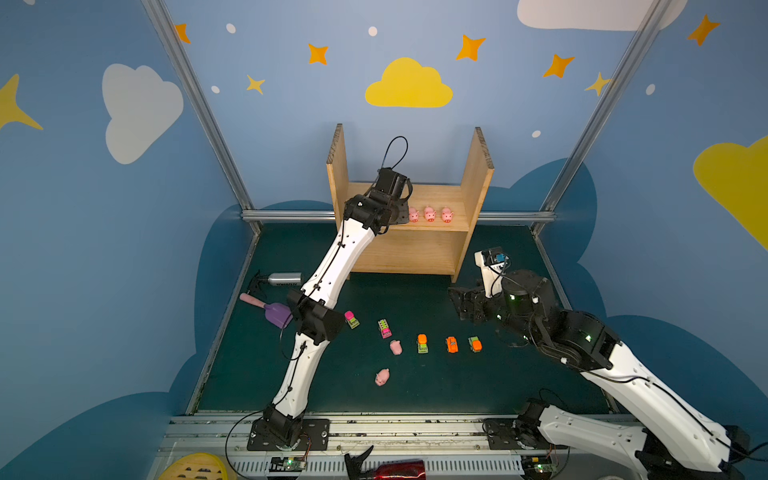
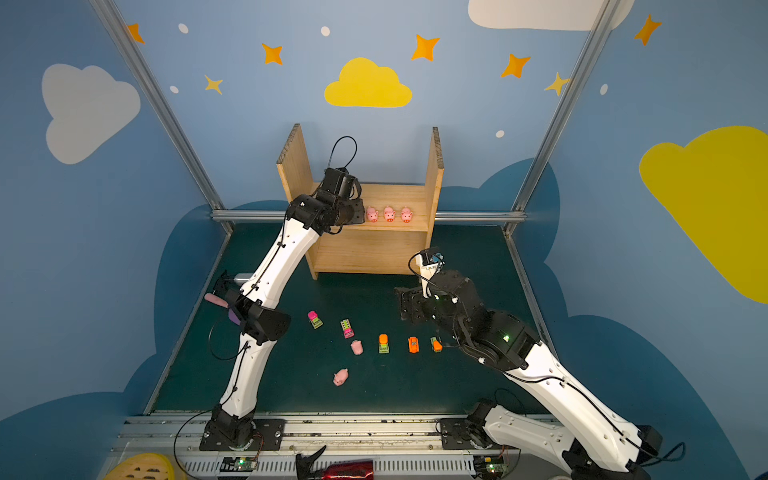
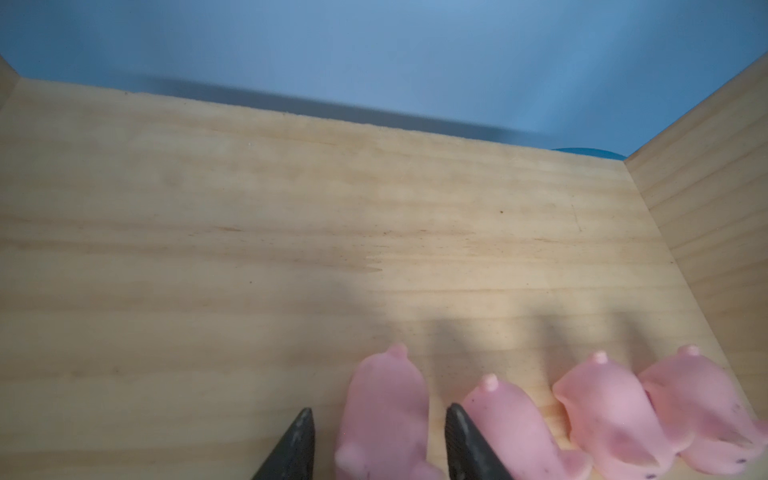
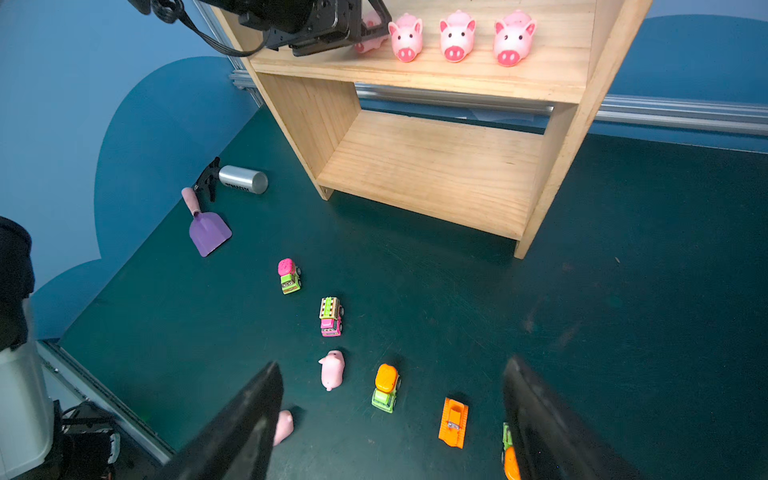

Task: Place and organize the plastic toys onto the shelf
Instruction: 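Lower the pig beside the three pigs and open the left gripper, then withdraw the left gripper from the shelf down toward the table pigs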

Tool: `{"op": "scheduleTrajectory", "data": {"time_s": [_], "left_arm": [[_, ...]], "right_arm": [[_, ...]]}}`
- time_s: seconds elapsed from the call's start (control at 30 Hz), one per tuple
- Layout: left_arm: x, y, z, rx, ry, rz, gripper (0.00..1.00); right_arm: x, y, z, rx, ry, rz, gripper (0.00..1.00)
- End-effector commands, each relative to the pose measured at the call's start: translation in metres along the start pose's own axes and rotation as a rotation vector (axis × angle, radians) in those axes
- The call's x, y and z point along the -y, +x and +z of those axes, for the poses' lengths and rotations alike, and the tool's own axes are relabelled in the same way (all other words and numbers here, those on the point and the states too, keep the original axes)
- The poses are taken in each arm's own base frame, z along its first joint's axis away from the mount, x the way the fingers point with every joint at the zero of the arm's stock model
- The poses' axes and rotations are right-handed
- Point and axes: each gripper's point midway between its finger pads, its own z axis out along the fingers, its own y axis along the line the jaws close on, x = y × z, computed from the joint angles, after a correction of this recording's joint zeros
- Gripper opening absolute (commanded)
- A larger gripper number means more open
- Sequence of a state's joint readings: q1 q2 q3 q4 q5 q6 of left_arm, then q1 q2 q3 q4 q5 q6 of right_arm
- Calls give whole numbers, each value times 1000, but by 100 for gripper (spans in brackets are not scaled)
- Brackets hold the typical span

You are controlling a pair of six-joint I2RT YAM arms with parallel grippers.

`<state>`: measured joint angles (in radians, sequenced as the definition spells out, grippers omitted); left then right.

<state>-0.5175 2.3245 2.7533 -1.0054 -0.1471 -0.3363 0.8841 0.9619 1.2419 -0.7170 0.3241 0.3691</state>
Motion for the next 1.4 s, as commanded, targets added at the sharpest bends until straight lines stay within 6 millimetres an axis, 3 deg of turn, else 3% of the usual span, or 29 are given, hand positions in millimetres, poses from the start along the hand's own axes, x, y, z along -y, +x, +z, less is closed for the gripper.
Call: {"op": "scheduleTrajectory", "data": {"time_s": [0.0, 0.63, 0.83, 1.2, 1.37], "left_arm": [[-3, -5, 0, 16, -11, -3, 52], [2, -35, -41, 113, 19, -21, 62], [2, -39, -56, 130, 9, -15, 71], [15, -20, -106, 102, 20, 50, 84], [15, 3, -134, 104, 12, 70, 87]], "right_arm": [[5, -10, -13, 33, 11, 6, 82], [6, -15, -26, 48, -2, 29, 82], [8, -9, -27, 33, 7, 30, 82], [-1, 8, -27, 13, -25, 28, 82], [-3, 19, -33, 12, -43, 31, 82]]}}
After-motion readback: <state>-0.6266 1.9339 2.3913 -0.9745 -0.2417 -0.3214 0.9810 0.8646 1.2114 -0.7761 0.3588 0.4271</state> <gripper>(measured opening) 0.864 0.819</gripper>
